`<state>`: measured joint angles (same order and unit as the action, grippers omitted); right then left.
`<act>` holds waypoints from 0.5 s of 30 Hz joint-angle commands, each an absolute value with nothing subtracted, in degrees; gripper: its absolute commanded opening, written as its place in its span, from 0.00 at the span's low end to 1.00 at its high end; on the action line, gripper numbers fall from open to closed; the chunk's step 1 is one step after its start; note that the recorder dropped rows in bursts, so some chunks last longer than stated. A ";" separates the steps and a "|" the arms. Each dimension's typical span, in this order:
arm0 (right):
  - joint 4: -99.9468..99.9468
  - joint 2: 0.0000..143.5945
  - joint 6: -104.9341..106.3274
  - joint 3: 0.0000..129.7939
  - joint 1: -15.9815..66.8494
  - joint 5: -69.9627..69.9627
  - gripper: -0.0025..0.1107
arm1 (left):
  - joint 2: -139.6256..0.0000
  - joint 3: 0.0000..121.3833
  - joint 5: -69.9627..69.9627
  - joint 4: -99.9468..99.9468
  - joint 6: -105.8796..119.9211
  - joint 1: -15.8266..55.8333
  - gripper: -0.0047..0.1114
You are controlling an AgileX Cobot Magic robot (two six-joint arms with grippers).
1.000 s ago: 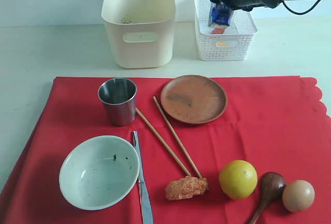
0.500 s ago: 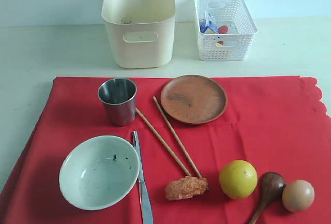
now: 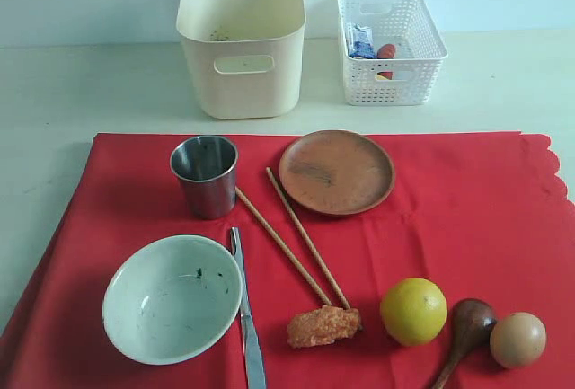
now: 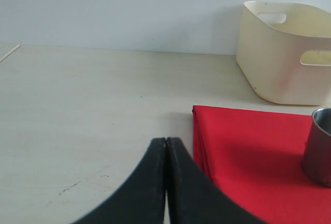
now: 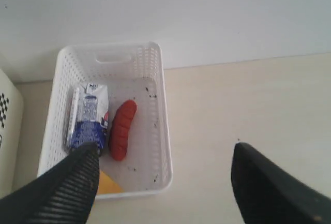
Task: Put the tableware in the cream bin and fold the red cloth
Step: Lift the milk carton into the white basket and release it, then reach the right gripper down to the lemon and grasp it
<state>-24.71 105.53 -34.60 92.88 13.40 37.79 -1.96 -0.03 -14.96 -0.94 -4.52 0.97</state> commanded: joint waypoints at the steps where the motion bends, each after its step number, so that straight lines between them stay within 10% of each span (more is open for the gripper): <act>1: -18.92 102.22 -27.30 93.52 13.29 44.28 0.59 | -2.26 0.00 -14.72 -0.60 -4.23 1.26 0.05; 15: -11.24 95.29 -27.05 91.54 13.86 56.19 0.13 | -2.26 0.00 -14.72 -0.60 -4.23 1.26 0.05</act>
<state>-11.47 97.32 -27.62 92.71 13.40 54.93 -1.96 -0.03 -14.96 -0.94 -4.52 0.97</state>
